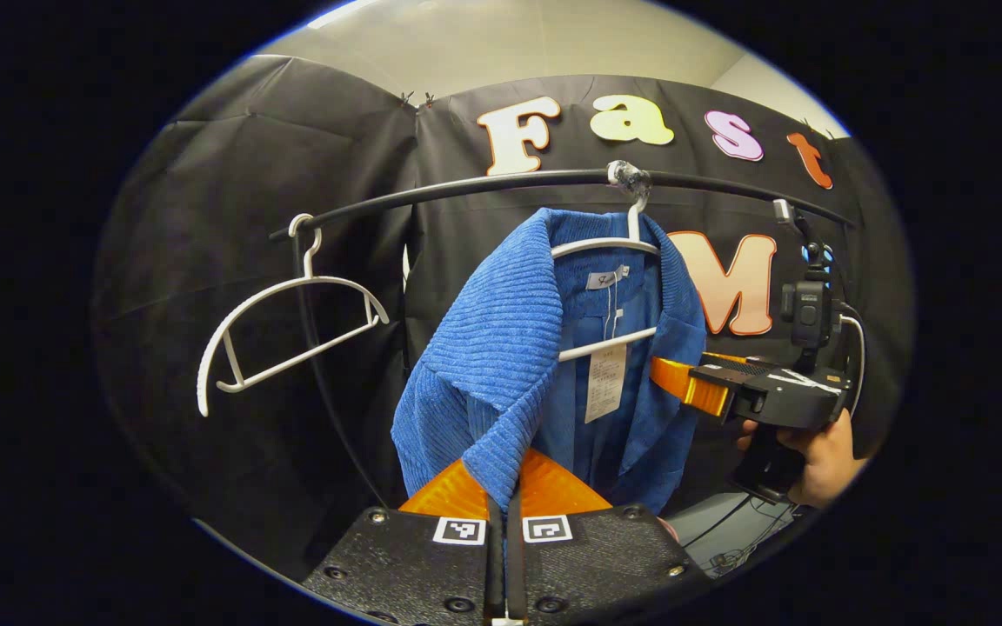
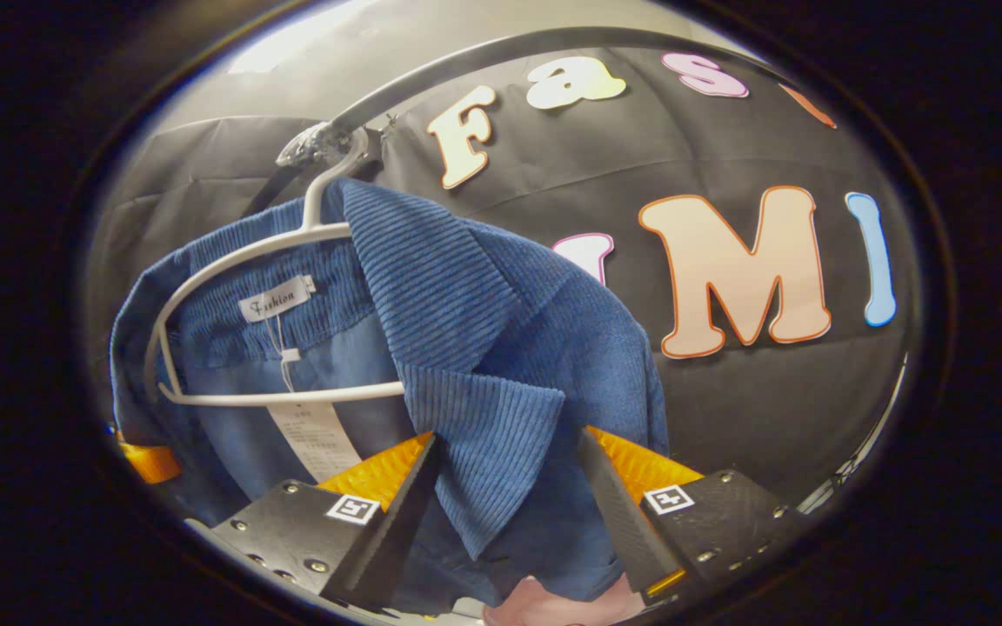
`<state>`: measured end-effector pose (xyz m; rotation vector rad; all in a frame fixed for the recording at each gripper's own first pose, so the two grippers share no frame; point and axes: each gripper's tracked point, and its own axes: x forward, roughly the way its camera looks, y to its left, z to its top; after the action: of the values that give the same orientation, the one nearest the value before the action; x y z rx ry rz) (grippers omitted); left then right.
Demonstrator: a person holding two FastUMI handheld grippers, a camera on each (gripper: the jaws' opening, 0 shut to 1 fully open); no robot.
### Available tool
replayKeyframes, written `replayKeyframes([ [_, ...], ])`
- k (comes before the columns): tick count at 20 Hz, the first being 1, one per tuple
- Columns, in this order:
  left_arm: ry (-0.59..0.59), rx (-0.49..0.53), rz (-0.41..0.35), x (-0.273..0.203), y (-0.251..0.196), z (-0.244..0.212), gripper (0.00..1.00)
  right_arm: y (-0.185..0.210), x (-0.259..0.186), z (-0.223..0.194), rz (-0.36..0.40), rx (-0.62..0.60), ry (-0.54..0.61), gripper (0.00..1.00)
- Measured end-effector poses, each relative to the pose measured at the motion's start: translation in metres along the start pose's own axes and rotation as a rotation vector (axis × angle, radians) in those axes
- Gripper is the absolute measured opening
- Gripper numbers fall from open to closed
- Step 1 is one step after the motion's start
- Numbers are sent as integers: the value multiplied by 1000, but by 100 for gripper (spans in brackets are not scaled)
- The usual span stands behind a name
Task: Grasp the clothes on the hanger with both hands and then place them into the laundry hamper below.
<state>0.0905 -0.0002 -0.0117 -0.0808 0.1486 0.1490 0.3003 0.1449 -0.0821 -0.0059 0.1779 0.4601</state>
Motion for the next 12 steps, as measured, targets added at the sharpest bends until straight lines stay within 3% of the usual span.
replayKeyframes([
  [1,-1,-2,3,-1,0,1,1,-1,7,-1,-4,14,8,91],
  [2,-2,-5,2,-3,1,1,1,-3,13,1,-11,30,4,95],
  [6,-5,-10,6,-4,5,1,1,-3,31,5,-27,49,-23,95],
  [11,-19,-15,4,-4,7,9,1,-17,20,19,-94,-6,-73,3],
  [12,-24,-14,-4,-3,7,11,1,-20,16,21,-101,-22,-72,3],
])
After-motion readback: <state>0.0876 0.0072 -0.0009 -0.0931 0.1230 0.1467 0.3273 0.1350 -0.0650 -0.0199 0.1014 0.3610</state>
